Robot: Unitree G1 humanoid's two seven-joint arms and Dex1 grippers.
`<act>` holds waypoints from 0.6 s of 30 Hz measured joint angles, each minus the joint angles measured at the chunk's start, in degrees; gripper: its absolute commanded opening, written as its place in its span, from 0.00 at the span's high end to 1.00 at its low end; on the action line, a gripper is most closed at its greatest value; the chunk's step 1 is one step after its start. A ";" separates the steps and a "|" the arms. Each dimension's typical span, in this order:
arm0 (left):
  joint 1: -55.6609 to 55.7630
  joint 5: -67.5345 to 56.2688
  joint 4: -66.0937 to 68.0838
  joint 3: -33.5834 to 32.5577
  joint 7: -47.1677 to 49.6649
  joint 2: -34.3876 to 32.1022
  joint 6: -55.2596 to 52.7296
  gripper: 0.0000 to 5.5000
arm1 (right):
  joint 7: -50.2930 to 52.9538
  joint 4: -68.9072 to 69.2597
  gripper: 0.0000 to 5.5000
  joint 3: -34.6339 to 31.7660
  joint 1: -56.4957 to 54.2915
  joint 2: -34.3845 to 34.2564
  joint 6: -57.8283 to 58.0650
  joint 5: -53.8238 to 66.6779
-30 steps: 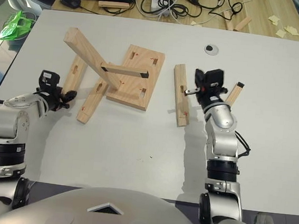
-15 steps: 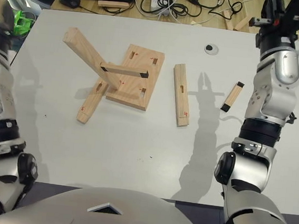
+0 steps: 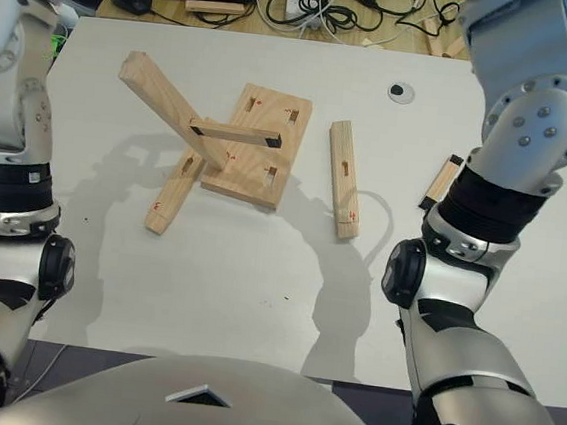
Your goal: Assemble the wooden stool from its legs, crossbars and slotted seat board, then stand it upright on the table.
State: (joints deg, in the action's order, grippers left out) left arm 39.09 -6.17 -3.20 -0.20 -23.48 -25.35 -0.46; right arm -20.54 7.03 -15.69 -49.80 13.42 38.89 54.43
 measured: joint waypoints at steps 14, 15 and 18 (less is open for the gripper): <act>-5.78 1.85 -2.58 5.09 -4.65 1.90 5.48 0.63 | 1.40 -3.26 0.07 0.26 -7.25 -5.21 -1.35 4.32; -6.32 2.22 -2.61 5.44 -4.69 1.97 6.20 0.63 | 1.42 -3.38 0.10 0.04 -7.35 -5.35 -1.27 4.95; -7.24 3.03 -2.68 6.02 -4.85 2.12 7.59 0.63 | 1.48 -3.43 0.17 -0.32 -7.35 -5.43 -0.28 7.06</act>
State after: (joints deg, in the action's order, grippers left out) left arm 31.84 -3.13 -5.89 5.81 -28.34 -23.23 7.13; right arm -19.06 3.60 -16.02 -57.15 7.99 38.60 61.49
